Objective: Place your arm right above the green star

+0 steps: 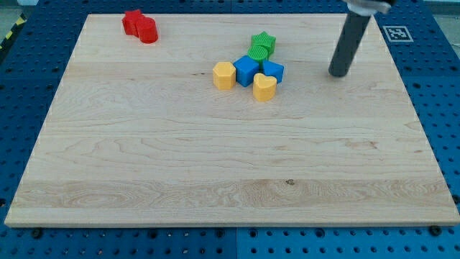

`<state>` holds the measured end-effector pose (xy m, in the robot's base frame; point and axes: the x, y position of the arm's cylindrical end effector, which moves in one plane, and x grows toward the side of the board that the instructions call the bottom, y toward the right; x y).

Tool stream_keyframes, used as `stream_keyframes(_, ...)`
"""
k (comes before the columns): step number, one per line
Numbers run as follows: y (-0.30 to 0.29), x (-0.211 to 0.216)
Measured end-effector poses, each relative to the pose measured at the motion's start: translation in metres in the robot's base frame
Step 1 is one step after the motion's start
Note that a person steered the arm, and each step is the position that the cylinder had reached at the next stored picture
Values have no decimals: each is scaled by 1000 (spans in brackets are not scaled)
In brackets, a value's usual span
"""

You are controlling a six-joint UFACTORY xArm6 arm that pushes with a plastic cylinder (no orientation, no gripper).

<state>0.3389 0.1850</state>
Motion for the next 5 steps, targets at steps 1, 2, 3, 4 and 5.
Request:
stream_keyframes(1,-23,-50)
stream_keyframes(2,-72,-74)
stream_keyframes(3,-78,-76)
stream_keyframes(4,-98,-70)
stream_keyframes(5,-111,-58)
